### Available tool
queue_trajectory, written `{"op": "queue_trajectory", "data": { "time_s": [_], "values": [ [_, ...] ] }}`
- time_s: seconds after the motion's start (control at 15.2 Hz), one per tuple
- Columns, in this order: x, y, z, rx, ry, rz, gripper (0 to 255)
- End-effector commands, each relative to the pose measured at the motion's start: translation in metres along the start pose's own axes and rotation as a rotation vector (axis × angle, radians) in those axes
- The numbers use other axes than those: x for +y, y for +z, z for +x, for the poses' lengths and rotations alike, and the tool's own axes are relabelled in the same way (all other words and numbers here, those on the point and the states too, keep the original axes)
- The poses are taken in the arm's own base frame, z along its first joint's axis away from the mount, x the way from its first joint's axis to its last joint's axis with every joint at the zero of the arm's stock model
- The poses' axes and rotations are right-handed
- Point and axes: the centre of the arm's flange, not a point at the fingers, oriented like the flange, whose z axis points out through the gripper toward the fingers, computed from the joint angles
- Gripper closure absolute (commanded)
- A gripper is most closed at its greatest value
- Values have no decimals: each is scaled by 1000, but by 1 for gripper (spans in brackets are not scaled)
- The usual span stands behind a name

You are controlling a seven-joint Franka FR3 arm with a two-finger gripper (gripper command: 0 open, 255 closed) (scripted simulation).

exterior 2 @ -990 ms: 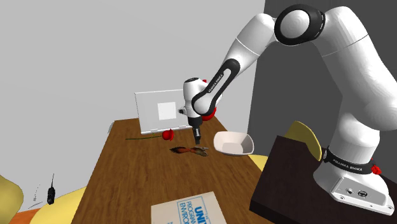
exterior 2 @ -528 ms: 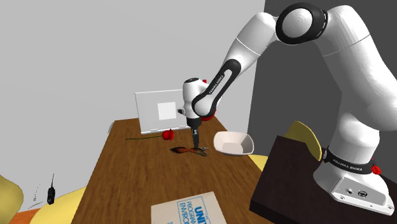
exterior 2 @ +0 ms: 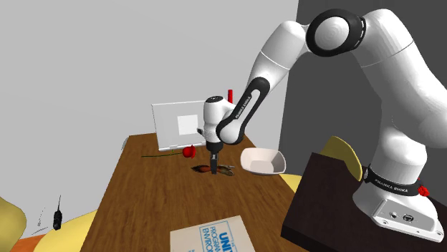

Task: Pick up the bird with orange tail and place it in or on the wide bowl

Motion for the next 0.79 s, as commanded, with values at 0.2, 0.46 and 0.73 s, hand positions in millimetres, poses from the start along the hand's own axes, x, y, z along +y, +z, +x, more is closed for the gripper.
{"op": "queue_trajectory", "data": {
  "time_s": [0.2, 0.46, 0.73],
  "values": [
    [0, 14, 0, 1, 1, -1, 0],
    [0, 14, 0, 1, 1, -1, 0],
    [0, 14, 0, 1, 1, 0, 255]
  ]
}}
